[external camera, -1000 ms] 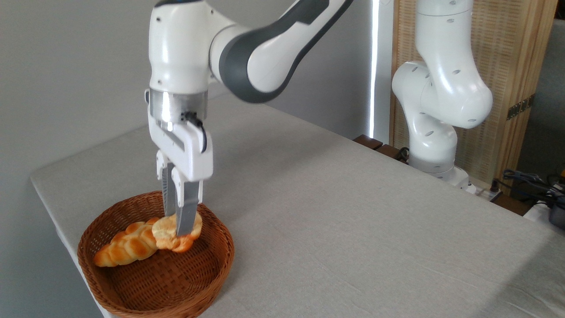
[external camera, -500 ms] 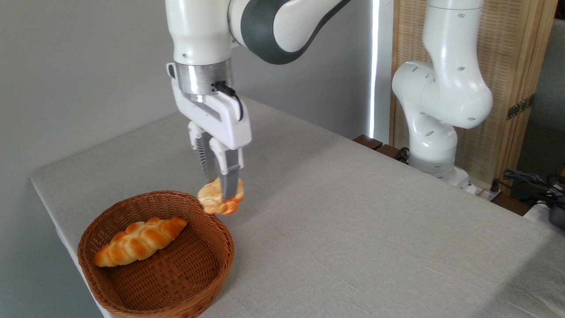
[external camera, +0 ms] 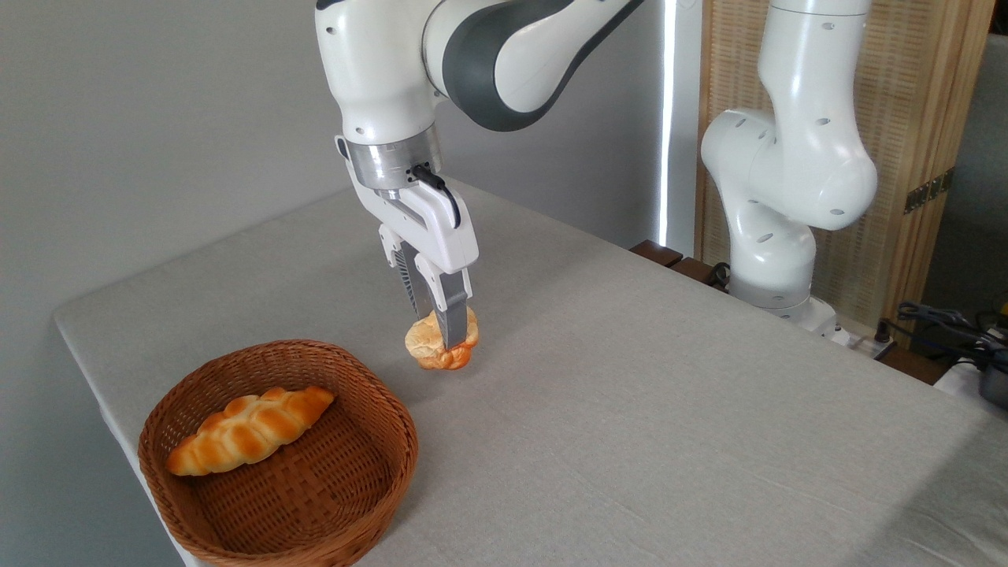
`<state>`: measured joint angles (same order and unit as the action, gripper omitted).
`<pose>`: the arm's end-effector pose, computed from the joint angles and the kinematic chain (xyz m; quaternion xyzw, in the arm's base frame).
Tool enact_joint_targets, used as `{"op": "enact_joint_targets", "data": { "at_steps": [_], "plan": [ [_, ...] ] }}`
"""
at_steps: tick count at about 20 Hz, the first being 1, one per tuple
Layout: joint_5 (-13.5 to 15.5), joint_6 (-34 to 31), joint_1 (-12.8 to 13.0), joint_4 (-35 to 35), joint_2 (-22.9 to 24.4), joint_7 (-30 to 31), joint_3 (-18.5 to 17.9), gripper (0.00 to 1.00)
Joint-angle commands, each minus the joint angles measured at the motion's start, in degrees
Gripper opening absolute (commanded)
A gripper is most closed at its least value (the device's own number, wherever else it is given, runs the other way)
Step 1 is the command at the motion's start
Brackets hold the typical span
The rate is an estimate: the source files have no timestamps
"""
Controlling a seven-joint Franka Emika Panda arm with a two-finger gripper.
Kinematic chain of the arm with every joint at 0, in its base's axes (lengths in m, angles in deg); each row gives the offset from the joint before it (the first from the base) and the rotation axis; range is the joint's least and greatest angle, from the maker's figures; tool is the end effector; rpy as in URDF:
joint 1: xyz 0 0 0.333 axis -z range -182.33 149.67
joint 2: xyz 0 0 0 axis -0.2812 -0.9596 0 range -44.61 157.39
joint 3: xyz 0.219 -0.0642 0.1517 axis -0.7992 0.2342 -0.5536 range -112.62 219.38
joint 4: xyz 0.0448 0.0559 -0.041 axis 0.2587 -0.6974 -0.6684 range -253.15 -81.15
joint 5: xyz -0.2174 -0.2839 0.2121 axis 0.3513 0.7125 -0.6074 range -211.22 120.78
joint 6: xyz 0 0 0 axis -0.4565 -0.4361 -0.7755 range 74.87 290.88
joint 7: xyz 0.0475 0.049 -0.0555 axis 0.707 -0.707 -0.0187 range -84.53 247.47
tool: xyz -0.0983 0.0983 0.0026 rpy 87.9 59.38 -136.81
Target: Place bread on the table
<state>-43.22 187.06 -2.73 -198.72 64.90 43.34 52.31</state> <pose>0.5183 -0.1187 0.3908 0.9063 -0.4219 -0.0120 0.0207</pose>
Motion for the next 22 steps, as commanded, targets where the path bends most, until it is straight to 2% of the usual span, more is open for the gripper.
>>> {"op": "enact_joint_targets", "data": {
  "at_steps": [1,10,14,16,22],
  "plan": [
    [0.73,0.08,0.28,-0.51,0.8,0.34,-0.42,1.0],
    [0.73,1.84,0.19,0.19,0.89,0.25,-0.94,1.0],
    [0.73,5.26,-0.51,2.29,1.24,0.77,-1.73,1.0],
    [0.73,4.74,-0.42,3.35,1.41,0.87,-3.4,1.0],
    [-0.24,-0.62,-0.42,5.38,1.41,0.34,-4.54,1.0]
  ]
}}
